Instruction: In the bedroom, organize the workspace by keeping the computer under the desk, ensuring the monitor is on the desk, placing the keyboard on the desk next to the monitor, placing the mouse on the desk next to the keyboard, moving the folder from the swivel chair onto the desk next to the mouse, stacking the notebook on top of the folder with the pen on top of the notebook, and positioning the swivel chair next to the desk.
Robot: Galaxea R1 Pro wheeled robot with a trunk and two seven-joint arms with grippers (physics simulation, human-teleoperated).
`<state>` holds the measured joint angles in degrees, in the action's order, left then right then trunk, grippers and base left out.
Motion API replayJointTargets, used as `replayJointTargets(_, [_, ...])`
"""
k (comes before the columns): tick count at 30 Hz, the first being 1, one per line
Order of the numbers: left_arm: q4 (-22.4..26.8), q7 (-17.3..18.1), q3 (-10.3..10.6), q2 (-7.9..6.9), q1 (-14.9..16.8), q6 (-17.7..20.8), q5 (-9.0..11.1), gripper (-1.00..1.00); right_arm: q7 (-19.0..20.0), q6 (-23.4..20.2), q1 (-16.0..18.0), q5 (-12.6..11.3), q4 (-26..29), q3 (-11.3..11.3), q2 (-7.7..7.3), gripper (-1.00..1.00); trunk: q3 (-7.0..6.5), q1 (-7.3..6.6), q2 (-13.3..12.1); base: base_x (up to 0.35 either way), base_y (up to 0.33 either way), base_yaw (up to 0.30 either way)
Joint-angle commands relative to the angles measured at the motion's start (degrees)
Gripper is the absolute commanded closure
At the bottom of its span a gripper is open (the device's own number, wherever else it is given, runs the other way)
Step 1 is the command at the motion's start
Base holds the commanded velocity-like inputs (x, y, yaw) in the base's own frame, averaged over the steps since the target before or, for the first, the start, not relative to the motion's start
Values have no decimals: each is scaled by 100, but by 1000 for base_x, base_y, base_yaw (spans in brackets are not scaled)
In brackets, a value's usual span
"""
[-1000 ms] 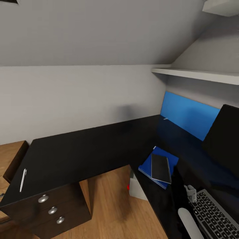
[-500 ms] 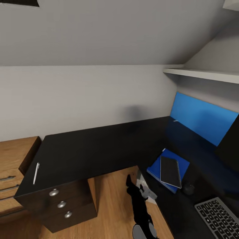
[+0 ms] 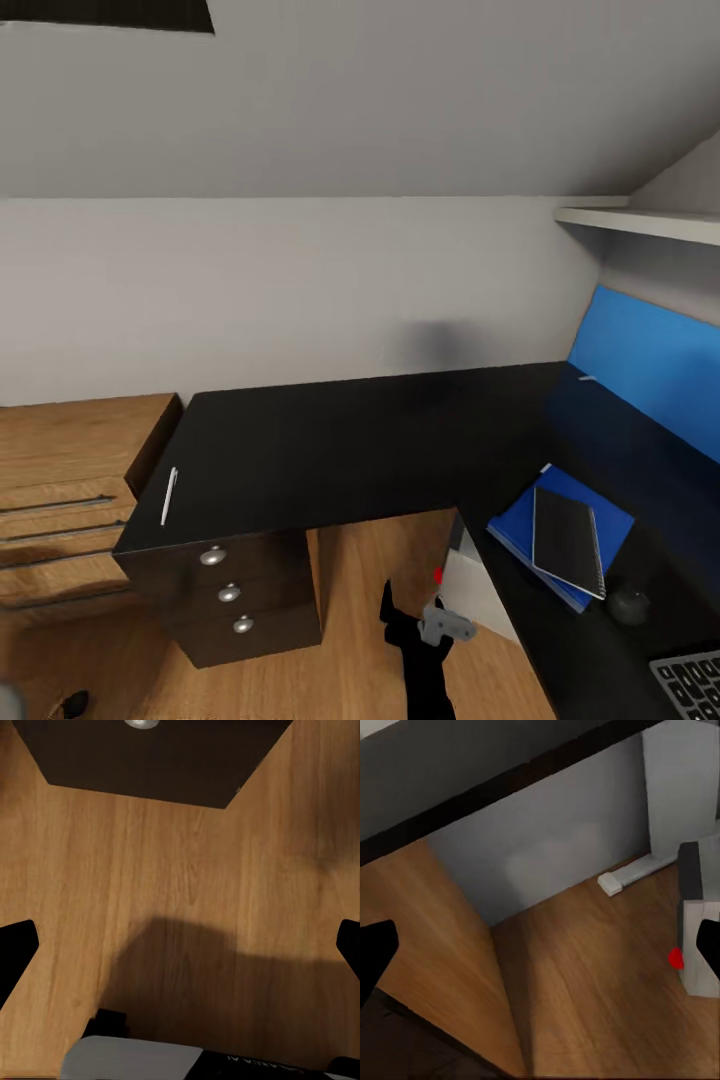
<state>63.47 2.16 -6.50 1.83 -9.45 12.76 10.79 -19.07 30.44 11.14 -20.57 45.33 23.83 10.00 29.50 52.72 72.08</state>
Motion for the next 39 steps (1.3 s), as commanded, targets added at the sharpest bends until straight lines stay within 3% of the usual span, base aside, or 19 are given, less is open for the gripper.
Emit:
replayJointTargets(1, [14,22,-22,6,-3,39,53,-100,-24,144,21,-28,-176,19,0,-100,-14,-22,-38,0,0,291])
replayJointTargets(4, [16,7,-21,19,-1,40,55,-100,-26,594,48,-11,-994,-8,0,-100,-68,-88,-159,0,0,291])
replayJointTargets(5, [2,5,-13,51,1,42,55,-100,-25,852,52,0,-1753,-21,0,-100,-86,-110,-199,0,0,291])
replayJointTargets(6, [-27,4,-11,62,2,45,55,-100,-17,908,53,3,-1999,-24,0,-100,-104,-132,-239,0,0,291])
replayJointTargets(11, [-990,10,-1,80,187,46,47,-100,26,993,55,-5,-2887,-35,-30,-100,-194,-242,-439,0,0,226])
replayJointTargets(16, [-2004,12,9,148,600,43,23,-100,57,1009,55,15,-3140,-8,-136,-100,-283,-352,-640,0,0,29])
replayJointTargets(20, [-2233,12,24,162,716,37,6,-100,53,1015,55,2,-3252,-19,-138,-100,-355,-440,-800,0,0,2])
replayJointTargets(21, [-2267,8,45,152,729,34,-242,-100,54,1016,55,2,-3270,-14,-140,-100,-373,-461,-840,0,0,0])
replayJointTargets(23, [-2316,6,45,152,732,15,-468,-100,57,1016,55,4,-3273,-7,-139,-100,-409,-505,-921,0,0,0])
replayJointTargets(24, [-2457,-4,44,146,734,-344,-741,-100,60,1016,55,13,-3277,10,-122,-100,-427,-527,-961,0,0,0])
replayJointTargets(25, [-2513,-8,44,145,734,-522,-780,-100,61,1016,55,15,-3277,10,-122,-100,-445,-549,-1001,0,0,0])
replayJointTargets(31, [-2804,-11,44,143,734,-970,-850,-100,61,1179,55,10,-3281,-19,-139,-100,-560,-681,-1241,0,0,19])
replayJointTargets(34, [-2833,-10,44,142,734,-967,-847,-100,61,1528,55,11,-3376,-11,-137,-100,-636,-747,-1362,0,0,126])
replayJointTargets(39, [-2846,-2,44,142,734,-967,-837,-100,54,1742,55,16,-3496,0,-126,-100,-766,-857,-1562,0,0,141])
